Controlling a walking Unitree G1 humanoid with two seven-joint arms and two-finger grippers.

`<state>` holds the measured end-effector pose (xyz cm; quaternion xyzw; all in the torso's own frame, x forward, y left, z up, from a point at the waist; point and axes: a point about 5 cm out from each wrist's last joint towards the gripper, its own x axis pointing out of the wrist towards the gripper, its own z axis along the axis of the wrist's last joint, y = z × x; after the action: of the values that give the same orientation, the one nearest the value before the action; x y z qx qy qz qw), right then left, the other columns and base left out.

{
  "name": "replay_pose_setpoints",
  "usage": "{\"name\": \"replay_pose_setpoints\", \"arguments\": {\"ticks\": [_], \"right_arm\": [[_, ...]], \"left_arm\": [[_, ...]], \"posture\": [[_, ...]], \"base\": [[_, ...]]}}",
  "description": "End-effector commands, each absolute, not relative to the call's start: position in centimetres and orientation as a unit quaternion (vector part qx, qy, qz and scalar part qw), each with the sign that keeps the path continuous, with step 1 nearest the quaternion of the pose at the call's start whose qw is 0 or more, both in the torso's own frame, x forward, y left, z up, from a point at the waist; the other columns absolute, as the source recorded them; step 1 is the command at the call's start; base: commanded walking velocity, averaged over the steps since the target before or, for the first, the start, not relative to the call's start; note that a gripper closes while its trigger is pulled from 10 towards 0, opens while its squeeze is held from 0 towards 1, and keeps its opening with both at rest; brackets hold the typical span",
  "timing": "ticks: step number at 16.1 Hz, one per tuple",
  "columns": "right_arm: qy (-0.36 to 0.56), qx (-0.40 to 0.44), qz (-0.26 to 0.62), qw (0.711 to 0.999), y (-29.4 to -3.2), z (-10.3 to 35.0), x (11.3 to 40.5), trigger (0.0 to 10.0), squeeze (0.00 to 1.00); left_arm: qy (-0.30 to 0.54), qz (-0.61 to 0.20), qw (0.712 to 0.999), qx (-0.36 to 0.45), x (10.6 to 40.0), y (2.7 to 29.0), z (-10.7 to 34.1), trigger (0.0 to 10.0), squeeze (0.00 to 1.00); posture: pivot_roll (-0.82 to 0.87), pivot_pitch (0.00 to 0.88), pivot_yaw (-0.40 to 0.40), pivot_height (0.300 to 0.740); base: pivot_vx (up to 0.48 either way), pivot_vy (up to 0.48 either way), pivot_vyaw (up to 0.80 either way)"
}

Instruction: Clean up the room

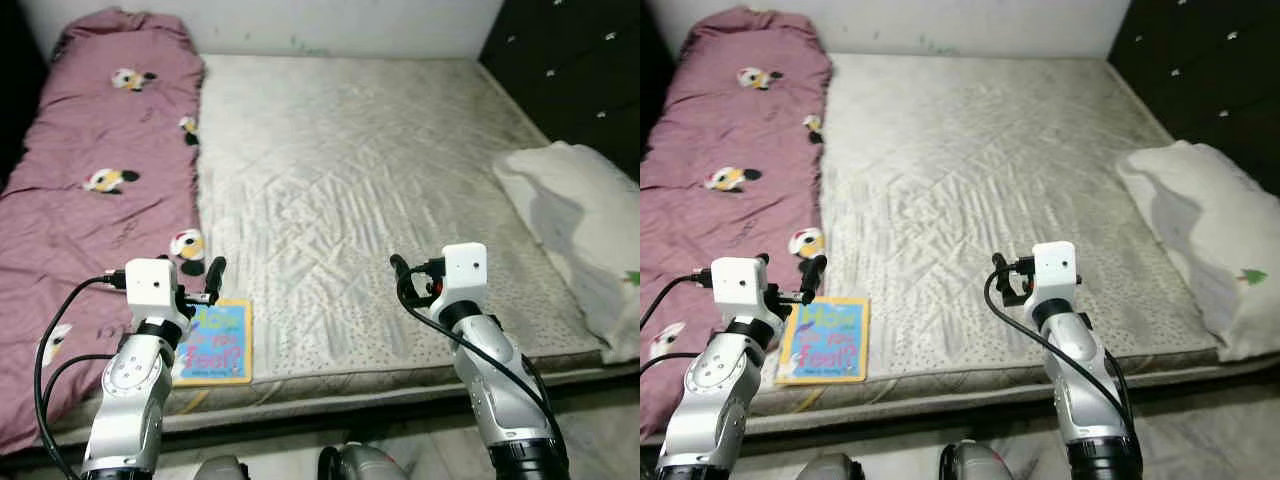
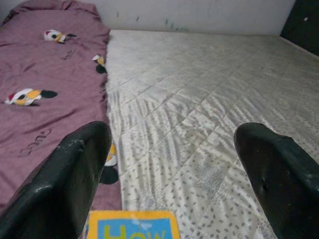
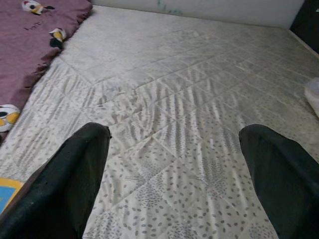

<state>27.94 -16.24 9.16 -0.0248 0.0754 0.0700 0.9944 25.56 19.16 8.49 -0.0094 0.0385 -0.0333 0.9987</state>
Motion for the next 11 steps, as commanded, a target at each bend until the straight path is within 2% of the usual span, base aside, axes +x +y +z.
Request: {"name": "replay_pose_setpoints", "arguments": {"ticks": [1, 11], "right_arm": [[0.079, -0.021, 0.064, 0.995, -16.55, 9.21, 28.01, 10.0, 0.0], [0.1, -0.011, 0.077, 0.992, -16.75, 8.69, 27.46, 10.0, 0.0]], "left_arm": [[0.045, -0.036, 0.998, -0.012, 25.47, 18.95, 8.37, 10.0, 0.0], [0.047, -0.037, 0.998, -0.007, 25.11, 18.56, 8.12, 10.0, 0.0]], "posture": [[-0.02, 0.102, -0.065, 0.74], [-0.04, 0.109, -0.063, 0.74]], "base": [[0.0, 0.48, 0.0], [0.0, 0.465, 0.0]]}}
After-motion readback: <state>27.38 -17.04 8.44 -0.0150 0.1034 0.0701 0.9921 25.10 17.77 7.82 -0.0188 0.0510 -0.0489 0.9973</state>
